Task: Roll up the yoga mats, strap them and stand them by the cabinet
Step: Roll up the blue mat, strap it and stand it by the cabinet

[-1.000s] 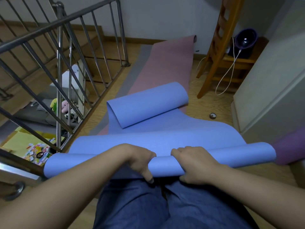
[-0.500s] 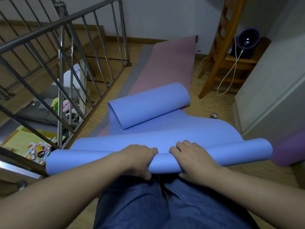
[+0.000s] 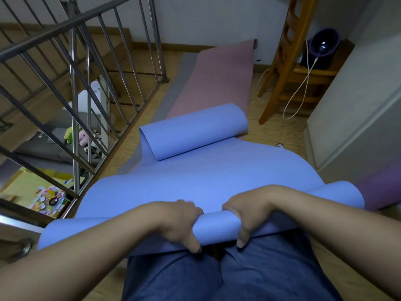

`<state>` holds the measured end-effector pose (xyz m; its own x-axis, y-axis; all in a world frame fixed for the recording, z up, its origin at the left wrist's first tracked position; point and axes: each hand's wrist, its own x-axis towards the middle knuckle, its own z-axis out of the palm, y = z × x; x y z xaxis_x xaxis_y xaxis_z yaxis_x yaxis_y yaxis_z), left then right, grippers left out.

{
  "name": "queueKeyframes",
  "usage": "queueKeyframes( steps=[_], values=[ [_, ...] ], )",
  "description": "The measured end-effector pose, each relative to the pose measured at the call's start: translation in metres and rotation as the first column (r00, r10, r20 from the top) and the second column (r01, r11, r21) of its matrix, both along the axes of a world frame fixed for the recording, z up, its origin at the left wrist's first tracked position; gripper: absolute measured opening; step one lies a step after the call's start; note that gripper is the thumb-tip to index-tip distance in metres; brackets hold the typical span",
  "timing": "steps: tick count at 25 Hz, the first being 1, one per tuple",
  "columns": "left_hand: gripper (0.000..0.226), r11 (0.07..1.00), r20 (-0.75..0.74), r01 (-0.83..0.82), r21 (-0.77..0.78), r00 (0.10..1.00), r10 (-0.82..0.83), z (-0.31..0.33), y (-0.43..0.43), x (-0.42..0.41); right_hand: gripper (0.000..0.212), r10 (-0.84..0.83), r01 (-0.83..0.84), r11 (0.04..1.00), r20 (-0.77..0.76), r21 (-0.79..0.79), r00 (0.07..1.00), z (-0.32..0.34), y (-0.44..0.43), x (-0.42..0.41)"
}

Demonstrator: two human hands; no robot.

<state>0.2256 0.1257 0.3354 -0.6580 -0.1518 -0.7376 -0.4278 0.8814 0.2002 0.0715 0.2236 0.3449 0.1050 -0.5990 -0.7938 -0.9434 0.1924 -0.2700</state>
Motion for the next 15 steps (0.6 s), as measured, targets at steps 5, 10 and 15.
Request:
queueKeyframes(
  steps=[5,10,15],
  values=[
    [0.049,0.938,-0.289,-0.029,-0.346,0.954,-0.077,-0.004,0.027,0.015,0.050,-0.094,0.077,0.987,0.118,0.140,0.989,-0.010,-0.021,-0.011],
    [0.054,0.995,-0.169,-0.082,-0.061,0.983,0.071,-0.002,-0.007,0.003,0.059,-0.101,0.087,0.965,-0.043,-0.249,0.994,0.000,0.007,-0.010],
    [0.059,0.987,0.078,-0.092,0.133,0.994,0.082,0.000,-0.026,-0.022,0.048,-0.080,-0.118,0.814,-0.311,-0.568,0.947,-0.012,0.038,0.003]
  ],
)
